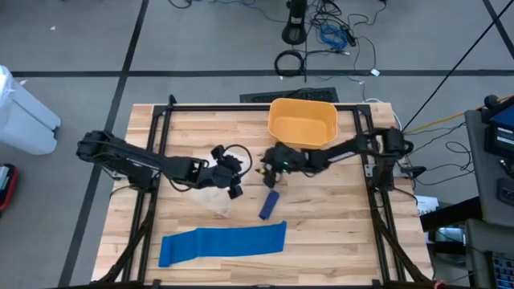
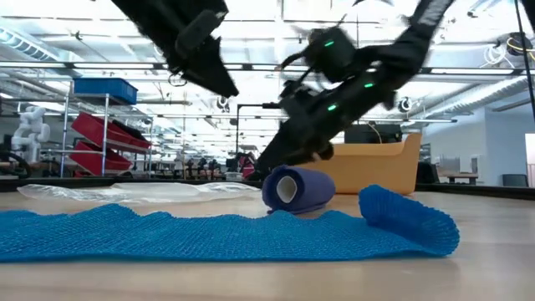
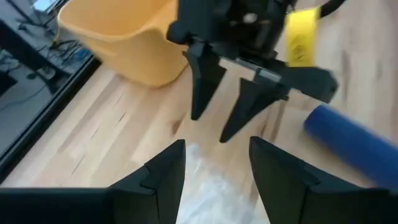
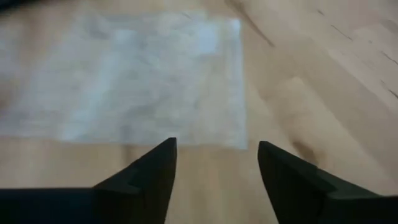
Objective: Roll bandage
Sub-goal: Put the dark blue bandage into the zip bag
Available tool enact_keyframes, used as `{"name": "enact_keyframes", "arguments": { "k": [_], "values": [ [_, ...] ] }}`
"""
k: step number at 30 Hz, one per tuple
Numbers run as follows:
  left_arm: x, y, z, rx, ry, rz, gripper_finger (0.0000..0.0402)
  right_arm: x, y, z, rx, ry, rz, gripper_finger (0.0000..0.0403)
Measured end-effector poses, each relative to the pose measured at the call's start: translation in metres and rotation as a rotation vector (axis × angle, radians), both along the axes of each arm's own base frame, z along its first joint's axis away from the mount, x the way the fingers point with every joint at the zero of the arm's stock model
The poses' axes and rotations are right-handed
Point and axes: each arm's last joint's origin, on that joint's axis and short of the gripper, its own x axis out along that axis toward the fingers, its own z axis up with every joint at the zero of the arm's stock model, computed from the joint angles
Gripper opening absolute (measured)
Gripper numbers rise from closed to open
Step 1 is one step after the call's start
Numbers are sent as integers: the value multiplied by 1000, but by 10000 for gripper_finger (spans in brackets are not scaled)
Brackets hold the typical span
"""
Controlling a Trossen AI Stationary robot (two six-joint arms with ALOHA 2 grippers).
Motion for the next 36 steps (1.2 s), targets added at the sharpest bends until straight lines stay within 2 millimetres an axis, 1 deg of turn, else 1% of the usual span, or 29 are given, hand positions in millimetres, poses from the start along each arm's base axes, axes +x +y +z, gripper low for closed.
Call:
{"name": "enact_keyframes", "arguments": {
  "k": [3, 5, 8, 11, 15, 20, 23, 25, 27, 33, 34, 36],
  "values": [
    [-14, 7, -7, -8, -7, 38, 176, 22, -11, -2, -18, 79, -6, 225],
    [-20, 12, -9, -19, -44, 59, 172, 34, -17, -2, -28, 103, -5, 225],
    [-35, 15, -14, -39, -50, 79, 171, 48, -27, 1, -57, 111, 0, 217],
    [-45, 15, -14, -60, -73, 83, 170, 59, -36, 4, -53, 116, 30, 209],
    [-55, 14, -14, -74, -96, 80, 170, 68, -43, 4, -11, 121, 68, 201],
    [-67, 17, -21, -73, -87, 89, 170, 69, -47, -12, 18, 160, 62, 188],
    [-69, 17, -23, -81, -102, 96, 170, 68, -47, -18, 30, 188, 66, 174],
    [-71, 18, -25, -89, -100, 107, 170, 67, -47, -18, 28, 198, 70, 158],
    [-71, 19, -25, -90, -103, 111, 170, 67, -47, -18, 27, 200, 70, 131],
    [-71, 19, -24, -85, -109, 125, 170, 67, -41, -10, -8, 203, 111, 20],
    [-71, 19, -24, -92, -114, 131, 170, 67, -39, -7, -21, 202, 126, 10],
    [-71, 19, -24, -99, -119, 138, 170, 67, -31, 0, -64, 202, 131, 9]
  ]
}}
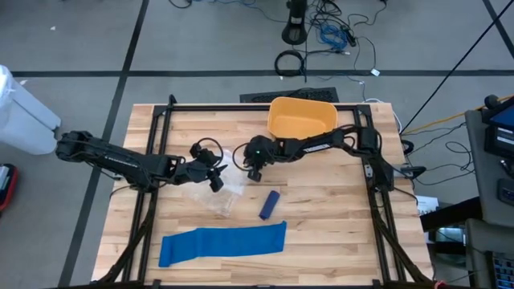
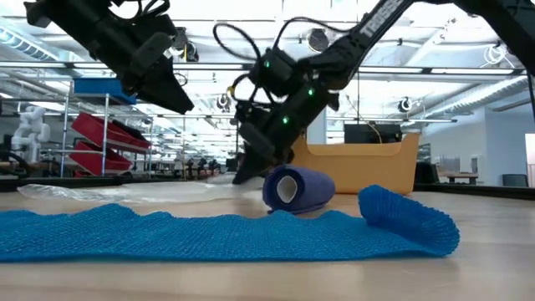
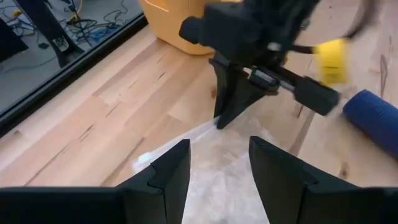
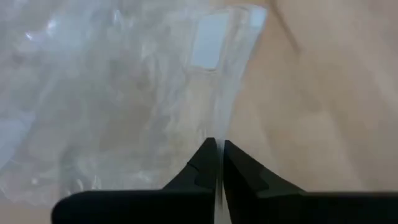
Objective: Roll bandage
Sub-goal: Put the dark blue bandage into the zip bag
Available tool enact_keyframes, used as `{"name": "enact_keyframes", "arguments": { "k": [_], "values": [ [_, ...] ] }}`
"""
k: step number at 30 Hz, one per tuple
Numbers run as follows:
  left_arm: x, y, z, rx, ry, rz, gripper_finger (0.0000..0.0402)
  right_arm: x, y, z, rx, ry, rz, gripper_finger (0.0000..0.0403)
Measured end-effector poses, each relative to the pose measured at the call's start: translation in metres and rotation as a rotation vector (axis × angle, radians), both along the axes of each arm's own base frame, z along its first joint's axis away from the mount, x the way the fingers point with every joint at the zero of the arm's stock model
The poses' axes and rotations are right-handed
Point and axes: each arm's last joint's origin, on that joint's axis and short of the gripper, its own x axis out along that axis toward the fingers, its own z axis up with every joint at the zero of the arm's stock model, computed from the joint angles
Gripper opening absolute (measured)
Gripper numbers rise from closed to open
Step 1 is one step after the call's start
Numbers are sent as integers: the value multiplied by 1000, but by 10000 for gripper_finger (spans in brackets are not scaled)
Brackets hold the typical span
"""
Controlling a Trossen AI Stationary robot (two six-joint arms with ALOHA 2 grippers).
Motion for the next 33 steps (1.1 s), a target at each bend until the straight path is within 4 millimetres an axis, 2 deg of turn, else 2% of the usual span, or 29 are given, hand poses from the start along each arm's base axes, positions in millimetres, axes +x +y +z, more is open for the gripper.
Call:
{"name": "enact_keyframes", "arguments": {
  "k": [4, 9, 12, 19, 26, 33],
  "values": [
    [0, 0, 0, -1, -2, 1, 170, -3, 24, 19, -167, 33, 49, 2],
    [1, -1, 1, -4, -17, -1, 170, -11, 68, 40, -502, 149, 126, 1],
    [4, -1, 5, -15, -73, -4, 170, -15, 97, 46, -667, 192, 201, 1],
    [14, -5, 17, -78, -229, -72, 170, -23, 151, 52, -875, 209, 317, 0],
    [24, -12, 5, -127, -189, -174, 170, -32, 184, 58, -1205, 312, 312, 0],
    [32, -16, 0, -160, -189, -267, 170, -39, 205, 59, -1317, 355, 402, 0]
  ]
}}
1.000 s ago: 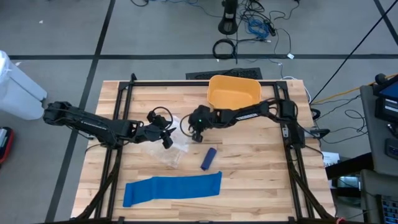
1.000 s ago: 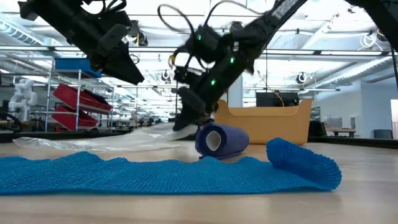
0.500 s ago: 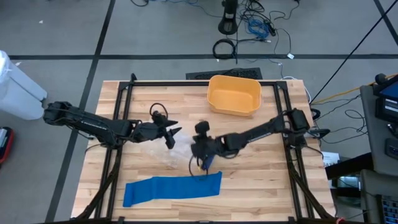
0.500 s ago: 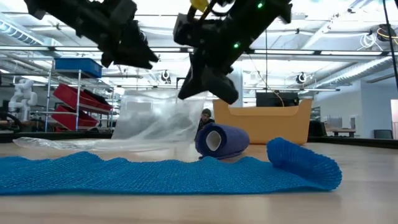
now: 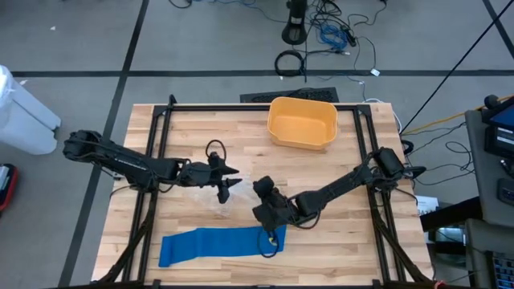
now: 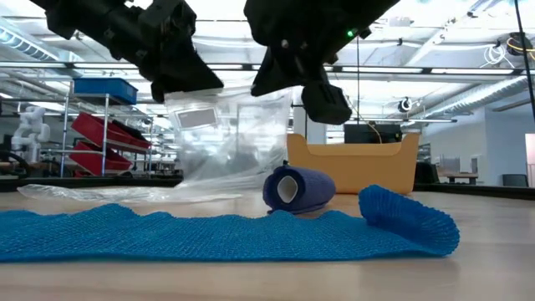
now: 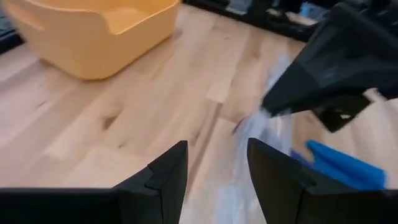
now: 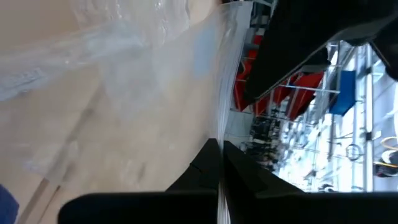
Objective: Roll bandage
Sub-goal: Put the dark blue bandage into the zip bag
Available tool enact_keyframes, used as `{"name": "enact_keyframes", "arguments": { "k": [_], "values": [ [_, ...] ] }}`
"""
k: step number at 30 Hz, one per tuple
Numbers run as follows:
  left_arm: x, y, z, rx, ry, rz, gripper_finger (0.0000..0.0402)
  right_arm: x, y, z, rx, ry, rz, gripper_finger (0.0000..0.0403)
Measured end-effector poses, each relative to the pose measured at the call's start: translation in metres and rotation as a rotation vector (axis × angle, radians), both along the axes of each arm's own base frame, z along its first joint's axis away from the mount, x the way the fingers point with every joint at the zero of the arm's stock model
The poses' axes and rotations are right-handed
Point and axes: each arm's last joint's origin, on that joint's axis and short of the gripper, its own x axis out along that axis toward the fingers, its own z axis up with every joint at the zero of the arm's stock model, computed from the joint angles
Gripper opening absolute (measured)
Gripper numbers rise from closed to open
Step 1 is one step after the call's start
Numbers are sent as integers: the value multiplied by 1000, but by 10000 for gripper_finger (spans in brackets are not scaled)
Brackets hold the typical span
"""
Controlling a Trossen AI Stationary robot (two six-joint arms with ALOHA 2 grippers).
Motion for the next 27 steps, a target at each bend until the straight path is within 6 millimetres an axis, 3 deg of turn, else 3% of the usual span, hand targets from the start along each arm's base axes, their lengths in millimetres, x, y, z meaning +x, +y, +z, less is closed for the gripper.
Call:
{"name": "enact_keyframes", "arguments": {
  "k": [8, 19, 27],
  "values": [
    [2, -2, 5, -8, -47, -72, 170, -4, 9, 0, -52, 32, 27, 0],
    [8, -15, -8, 224, 25, -228, 170, -2, 9, 1, -43, 20, 31, 0],
    [14, -13, -13, 253, 43, -174, 170, -3, 11, 1, -43, 16, 37, 0]
  ]
}}
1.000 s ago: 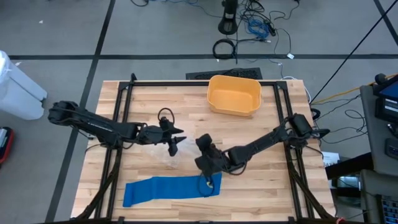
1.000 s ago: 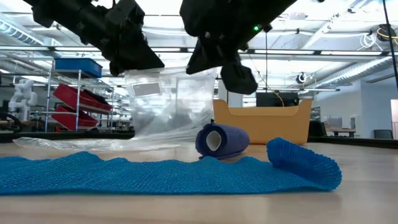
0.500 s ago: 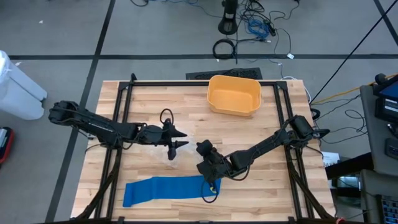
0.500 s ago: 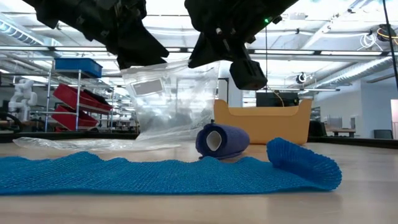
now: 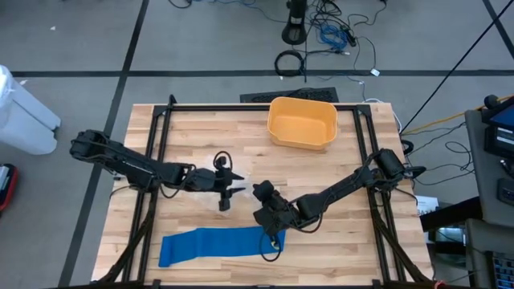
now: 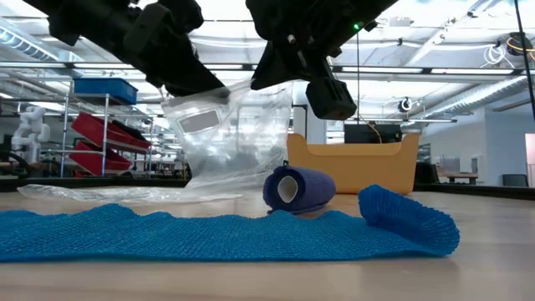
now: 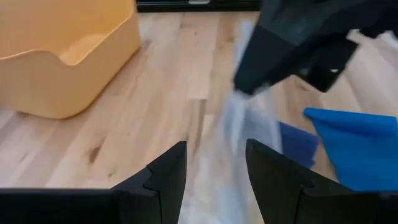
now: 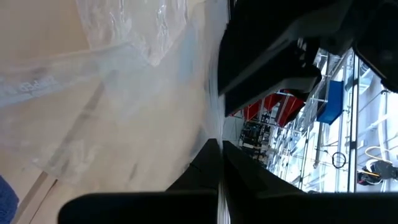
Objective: Roll bandage
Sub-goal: Put the dark blue bandage into the zip bag
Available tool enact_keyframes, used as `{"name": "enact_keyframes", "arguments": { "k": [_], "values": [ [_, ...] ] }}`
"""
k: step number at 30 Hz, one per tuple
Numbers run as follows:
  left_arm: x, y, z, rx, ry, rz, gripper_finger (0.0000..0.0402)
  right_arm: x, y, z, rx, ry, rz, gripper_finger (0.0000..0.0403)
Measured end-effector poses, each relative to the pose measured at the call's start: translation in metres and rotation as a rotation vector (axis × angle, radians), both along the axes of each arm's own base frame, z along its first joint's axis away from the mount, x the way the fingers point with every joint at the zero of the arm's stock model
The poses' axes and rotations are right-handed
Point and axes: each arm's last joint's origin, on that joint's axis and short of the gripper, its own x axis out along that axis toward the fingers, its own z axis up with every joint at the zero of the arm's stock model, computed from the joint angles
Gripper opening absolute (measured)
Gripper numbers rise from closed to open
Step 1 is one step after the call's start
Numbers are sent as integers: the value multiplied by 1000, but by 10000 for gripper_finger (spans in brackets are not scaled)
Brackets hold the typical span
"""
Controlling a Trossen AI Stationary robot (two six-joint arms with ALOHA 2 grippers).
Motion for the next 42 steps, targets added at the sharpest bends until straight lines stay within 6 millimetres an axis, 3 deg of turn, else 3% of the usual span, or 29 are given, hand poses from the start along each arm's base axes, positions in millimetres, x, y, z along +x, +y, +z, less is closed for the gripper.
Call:
{"name": "enact_keyframes", "arguments": {
  "k": [10, 18, 23, 30, 36, 42],
  "values": [
    [0, -1, -1, -20, 13, -30, 155, -1, 6, 1, -27, 11, 33, 0],
    [-2, -2, -4, -36, 50, -69, 13, 0, 6, 2, -38, 12, 35, 0],
    [-2, 1, -2, 8, 34, 19, 4, -1, 9, 1, -25, 35, 70, 0],
    [-8, 0, 7, 72, -21, 181, 2, 0, 12, -2, 242, -45, 109, 1],
    [-14, -14, 14, 221, -68, 292, 1, 6, -2, -3, 447, -190, -19, 1],
    [-10, -30, 20, 335, -82, 299, 1, 10, -20, -4, 598, -311, -156, 1]
  ]
}}
